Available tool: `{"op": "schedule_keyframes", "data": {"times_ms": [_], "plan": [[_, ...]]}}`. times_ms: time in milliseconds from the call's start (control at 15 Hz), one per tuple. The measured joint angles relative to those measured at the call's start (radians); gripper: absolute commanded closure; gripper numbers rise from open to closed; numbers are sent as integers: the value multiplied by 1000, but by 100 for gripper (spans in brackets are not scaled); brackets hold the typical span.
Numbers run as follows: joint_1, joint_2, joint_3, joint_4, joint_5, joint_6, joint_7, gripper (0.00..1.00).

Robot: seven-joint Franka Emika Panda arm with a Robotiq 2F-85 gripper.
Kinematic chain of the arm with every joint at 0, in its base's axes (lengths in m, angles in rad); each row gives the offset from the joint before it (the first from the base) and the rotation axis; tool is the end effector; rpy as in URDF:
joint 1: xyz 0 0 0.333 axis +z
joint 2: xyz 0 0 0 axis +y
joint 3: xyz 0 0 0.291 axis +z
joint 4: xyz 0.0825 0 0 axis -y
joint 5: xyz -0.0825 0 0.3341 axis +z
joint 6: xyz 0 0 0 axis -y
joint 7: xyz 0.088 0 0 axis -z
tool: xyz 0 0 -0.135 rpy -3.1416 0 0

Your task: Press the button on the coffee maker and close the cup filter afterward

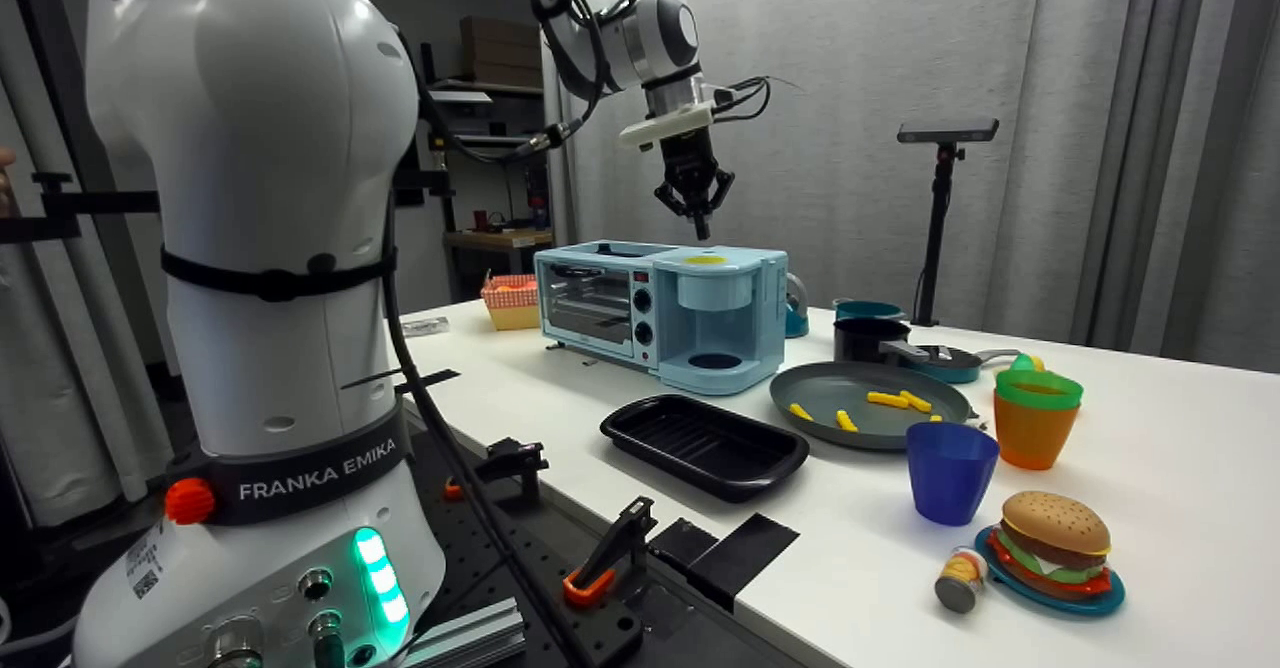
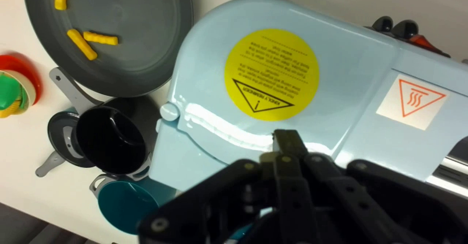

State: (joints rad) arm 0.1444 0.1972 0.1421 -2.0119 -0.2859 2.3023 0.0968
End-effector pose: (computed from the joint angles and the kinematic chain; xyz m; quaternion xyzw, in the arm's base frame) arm 0.5377 0.1442 0.3453 0.9775 0.1814 0.0657 0.0858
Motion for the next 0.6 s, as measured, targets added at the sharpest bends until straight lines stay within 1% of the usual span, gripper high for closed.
{"op": "schedule_keyframes", "data": {"times_ms": [600], "plan": [[12,59,-6,57,-6,0,0,100]]}}
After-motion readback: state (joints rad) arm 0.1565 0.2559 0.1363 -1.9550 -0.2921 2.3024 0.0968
